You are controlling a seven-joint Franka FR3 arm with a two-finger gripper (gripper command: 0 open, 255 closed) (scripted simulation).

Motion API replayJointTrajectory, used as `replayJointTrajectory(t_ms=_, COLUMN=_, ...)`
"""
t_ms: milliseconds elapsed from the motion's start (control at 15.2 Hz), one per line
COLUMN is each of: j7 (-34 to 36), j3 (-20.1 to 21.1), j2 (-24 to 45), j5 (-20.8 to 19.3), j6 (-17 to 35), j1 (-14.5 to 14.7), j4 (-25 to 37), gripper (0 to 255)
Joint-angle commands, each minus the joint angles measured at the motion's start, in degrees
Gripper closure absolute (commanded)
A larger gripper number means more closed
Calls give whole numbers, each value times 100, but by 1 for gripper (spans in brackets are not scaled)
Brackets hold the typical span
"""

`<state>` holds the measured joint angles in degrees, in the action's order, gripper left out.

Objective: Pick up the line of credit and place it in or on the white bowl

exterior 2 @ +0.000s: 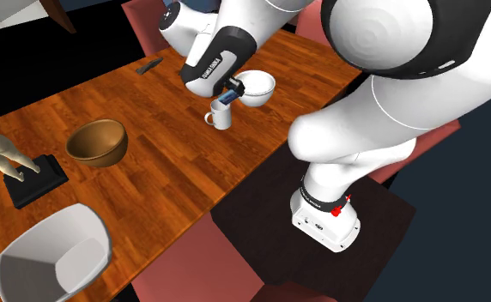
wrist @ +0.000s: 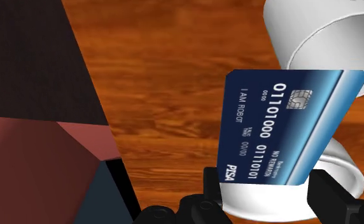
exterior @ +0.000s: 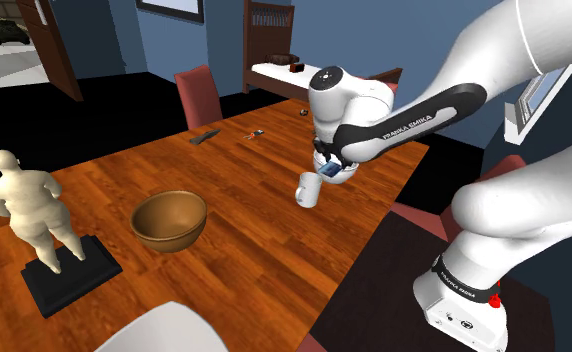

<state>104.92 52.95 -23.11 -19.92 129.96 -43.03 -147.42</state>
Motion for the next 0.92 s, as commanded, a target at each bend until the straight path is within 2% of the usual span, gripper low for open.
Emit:
replayJointTrajectory(t_ms=0, j7=-83, j3=-58, j2=190, j5=-285, j6=174, j1=-309, j4=73, gripper=255)
replayJointTrajectory(t_ms=528, j7=-246, j3=-179, j2=1279, j5=-1593, j6=484, j1=-1522, j4=795, gripper=255)
replayJointTrajectory(t_ms=858, j7=-257, j3=-291, j2=2189, j5=-2484, j6=377, j1=-2014, j4=1498, gripper=255)
